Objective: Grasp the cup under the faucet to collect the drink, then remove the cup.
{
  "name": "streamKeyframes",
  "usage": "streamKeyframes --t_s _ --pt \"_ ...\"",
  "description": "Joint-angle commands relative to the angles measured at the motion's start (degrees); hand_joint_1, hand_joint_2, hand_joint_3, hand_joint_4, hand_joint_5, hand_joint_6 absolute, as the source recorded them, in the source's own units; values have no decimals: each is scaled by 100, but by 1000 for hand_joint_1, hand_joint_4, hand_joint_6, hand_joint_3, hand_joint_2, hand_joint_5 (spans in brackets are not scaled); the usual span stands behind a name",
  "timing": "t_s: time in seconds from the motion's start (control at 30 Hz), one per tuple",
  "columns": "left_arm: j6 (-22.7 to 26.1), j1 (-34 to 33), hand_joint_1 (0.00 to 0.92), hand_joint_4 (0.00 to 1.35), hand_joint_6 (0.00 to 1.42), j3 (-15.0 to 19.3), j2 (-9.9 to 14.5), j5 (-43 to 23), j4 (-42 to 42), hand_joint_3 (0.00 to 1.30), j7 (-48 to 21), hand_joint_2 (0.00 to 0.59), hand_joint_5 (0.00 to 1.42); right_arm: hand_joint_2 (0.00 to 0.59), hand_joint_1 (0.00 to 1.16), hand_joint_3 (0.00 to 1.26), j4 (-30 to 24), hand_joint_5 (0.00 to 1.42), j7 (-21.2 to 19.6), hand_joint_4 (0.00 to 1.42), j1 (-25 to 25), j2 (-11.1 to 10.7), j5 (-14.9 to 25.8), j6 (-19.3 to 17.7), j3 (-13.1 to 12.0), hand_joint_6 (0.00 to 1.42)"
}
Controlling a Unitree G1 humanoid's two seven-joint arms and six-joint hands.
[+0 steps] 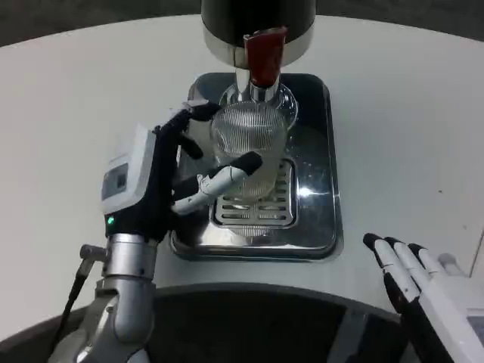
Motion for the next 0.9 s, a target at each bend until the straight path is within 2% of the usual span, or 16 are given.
streamKeyframes --t_s 0.03,0.13,0.23,0.37,0.47,0.57,0.73,0.9 --pt "-41 370 118 418 1168 196 179 -97 -517 471 -91 0 720 311 767 0 30 0 -107 0 76 -7 21 -54 12 0" --pt "-70 647 116 430 1168 436 334 -212 -1038 478 -220 0 723 311 767 0 43 0 -106 0 64 -33 28 -55 -7 0" --pt "-103 884 106 435 1109 685 483 -369 -1510 480 -420 0 719 311 767 0 52 0 -97 0 41 -51 40 -48 -19 0" --pt "-183 1088 83 422 907 962 662 -658 -1986 488 -821 0 659 311 767 0 66 0 -78 0 13 -64 57 -42 -22 0" --pt "-295 1176 43 390 694 1176 829 -1081 -2283 473 -1309 0 571 311 767 0 81 0 -62 0 -20 -74 59 -41 -21 0" --pt "-392 1194 1 326 515 1327 978 -1537 -2456 427 -1924 0 472 311 767 0 94 0 -44 0 -59 -80 47 -32 -22 0" --pt "-529 1049 0 163 315 1462 1449 -2771 -2585 299 -3649 2 303 311 767 0 117 0 -11 0 -116 -93 27 -17 -27 0" --pt "-475 862 0 50 214 1593 1784 -3750 -2639 186 -5162 3 196 311 767 0 152 0 6 0 -160 -79 -16 -11 21 0"
